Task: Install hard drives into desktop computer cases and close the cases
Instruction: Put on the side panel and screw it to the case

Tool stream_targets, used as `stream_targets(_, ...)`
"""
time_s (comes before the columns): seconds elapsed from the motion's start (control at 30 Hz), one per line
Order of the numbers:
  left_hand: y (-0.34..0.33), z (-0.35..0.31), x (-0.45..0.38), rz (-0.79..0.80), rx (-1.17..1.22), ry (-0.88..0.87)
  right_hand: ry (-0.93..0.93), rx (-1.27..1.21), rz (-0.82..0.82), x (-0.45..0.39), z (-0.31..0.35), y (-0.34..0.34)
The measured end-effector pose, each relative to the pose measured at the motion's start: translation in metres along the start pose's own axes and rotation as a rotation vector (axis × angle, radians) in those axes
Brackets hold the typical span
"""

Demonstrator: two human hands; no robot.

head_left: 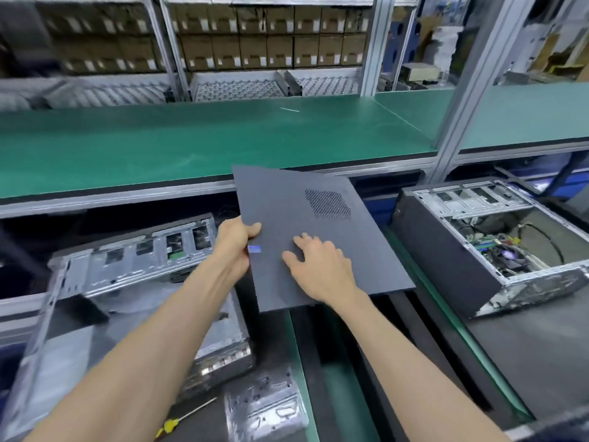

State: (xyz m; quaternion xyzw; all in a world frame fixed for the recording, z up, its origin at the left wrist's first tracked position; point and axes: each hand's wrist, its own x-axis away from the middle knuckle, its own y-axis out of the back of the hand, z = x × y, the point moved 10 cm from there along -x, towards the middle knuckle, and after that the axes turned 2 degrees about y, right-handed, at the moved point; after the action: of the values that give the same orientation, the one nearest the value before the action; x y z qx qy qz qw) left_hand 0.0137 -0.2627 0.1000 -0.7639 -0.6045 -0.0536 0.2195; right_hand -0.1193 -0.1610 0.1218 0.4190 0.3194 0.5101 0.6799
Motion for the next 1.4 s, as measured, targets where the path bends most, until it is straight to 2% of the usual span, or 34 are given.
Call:
stream_targets(0.07,0.048,0.003,0.009,-0.053,0.019,0.018,-0.062,-0.02,0.033,0.001,-0.011,-0.012)
stream_targets(0.23,0.175,0.007,0.043,-0.179,0.069,0.029,-0.241,0.007,-0.03,0.009,-0.027,-0.028)
stream_targets(0.33,0.244,0.013,0.065,-0.232,0.051,0.019,-0.36,-0.322,-0.064,0.016,-0.017,-0.046)
stream_targets(0.4,0.283,0.016,0.077,-0.283,0.042,0.009,-0.338,-0.53,-0.103,0.021,0.007,-0.061)
stream_targets(0.6,0.37,0.008,0.095,-0.496,-0.162,-0.065,-0.231,-0.402,-0.083,0.026,0.076,-0.113)
stream_targets(0.67,0.384,0.008,0.097,-0.511,-0.218,-0.08,-0.231,-0.328,-0.074,0.023,0.085,-0.123)
stream_targets(0.8,0.395,0.003,0.097,-0.558,-0.488,-0.099,-0.217,-0.132,-0.084,0.017,0.1,-0.127)
stream_targets(0.9,0.398,0.0,0.094,-0.657,-0.784,-0.038,-0.137,0.087,-0.096,0.017,0.11,-0.13)
stream_targets(0.97,0.397,-0.002,0.092,-0.705,-0.967,-0.005,-0.046,0.144,-0.164,0.021,0.121,-0.128)
stream_targets(1.03,0.392,-0.003,0.089,-0.698,-1.069,-0.04,0.033,0.188,-0.132,0.022,0.132,-0.136)
stream_targets(1.17,0.382,0.008,0.082,-0.613,-1.139,-0.09,0.052,0.244,0.037,0.028,0.138,-0.163)
stream_targets(1.3,0.379,0.023,0.081,-0.524,-1.171,-0.065,0.071,0.35,0.06,0.037,0.135,-0.171)
stream_targets(1.4,0.379,0.022,0.083,-0.513,-1.209,-0.056,0.075,0.33,0.077,0.038,0.137,-0.171)
